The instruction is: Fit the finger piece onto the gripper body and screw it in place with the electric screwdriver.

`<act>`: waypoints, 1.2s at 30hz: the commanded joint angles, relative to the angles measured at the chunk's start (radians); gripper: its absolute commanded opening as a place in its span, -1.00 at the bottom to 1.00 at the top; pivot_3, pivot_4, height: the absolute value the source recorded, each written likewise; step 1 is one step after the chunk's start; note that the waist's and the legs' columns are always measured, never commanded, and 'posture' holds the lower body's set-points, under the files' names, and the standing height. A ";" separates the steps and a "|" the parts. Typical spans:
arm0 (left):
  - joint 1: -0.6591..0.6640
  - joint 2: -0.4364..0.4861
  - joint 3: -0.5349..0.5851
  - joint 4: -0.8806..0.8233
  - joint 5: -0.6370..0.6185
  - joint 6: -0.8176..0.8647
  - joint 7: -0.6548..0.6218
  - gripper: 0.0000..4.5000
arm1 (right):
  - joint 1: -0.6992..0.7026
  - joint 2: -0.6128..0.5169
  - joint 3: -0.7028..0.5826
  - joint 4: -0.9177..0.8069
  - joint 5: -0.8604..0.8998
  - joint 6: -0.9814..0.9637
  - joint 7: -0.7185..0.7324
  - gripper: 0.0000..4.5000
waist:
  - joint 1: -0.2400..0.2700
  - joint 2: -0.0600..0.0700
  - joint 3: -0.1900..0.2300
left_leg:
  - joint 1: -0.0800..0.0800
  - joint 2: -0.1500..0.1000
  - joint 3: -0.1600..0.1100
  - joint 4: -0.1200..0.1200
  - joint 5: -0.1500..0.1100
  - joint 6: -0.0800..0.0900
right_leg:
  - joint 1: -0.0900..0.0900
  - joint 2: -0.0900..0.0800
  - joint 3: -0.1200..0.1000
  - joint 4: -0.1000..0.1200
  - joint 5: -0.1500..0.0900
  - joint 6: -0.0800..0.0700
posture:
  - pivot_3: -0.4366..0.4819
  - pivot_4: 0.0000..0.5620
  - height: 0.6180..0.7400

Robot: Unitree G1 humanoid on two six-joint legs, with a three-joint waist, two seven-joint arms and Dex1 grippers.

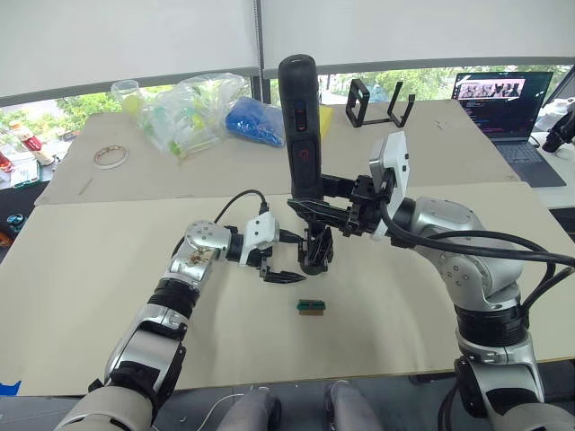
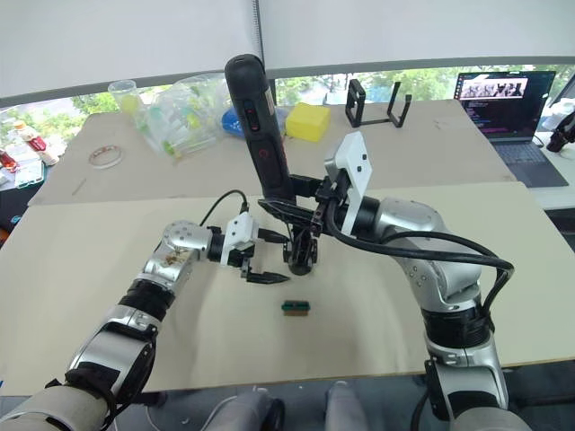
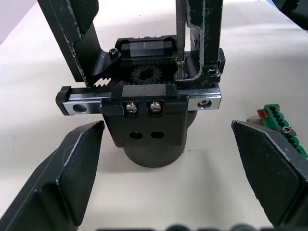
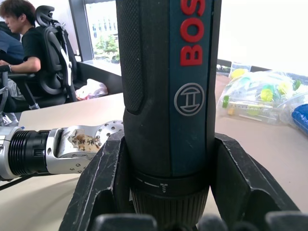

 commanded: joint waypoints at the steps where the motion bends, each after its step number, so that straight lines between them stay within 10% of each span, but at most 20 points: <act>1: -0.004 -0.014 -0.002 -0.012 0.005 -0.012 0.019 1.00 | 0.004 0.004 -0.015 -0.054 0.010 -0.050 0.010 -0.15 | 0.001 0.000 0.000 | 0.000 0.000 0.000 0.000 0.000 0.000 | 0.000 0.000 0.000 0.000 0.000 0.000 | -0.05 -0.47 1.00; 30: -0.043 -0.106 0.001 0.152 0.039 -0.080 0.104 1.00 | 0.008 -0.014 -0.018 -0.046 0.006 -0.053 0.013 -0.15 | 0.002 0.000 0.000 | 0.000 0.000 0.000 0.001 0.000 0.000 | 0.000 0.000 0.000 0.000 0.000 0.000 | -0.05 -0.47 1.00; 36: -0.057 -0.116 0.016 0.177 0.030 -0.081 0.097 0.05 | 0.018 -0.016 -0.014 -0.048 0.000 -0.061 0.018 -0.15 | 0.001 0.000 0.000 | 0.000 0.000 0.000 0.001 0.000 0.000 | 0.000 0.000 0.000 0.000 0.000 0.000 | -0.05 -0.47 1.00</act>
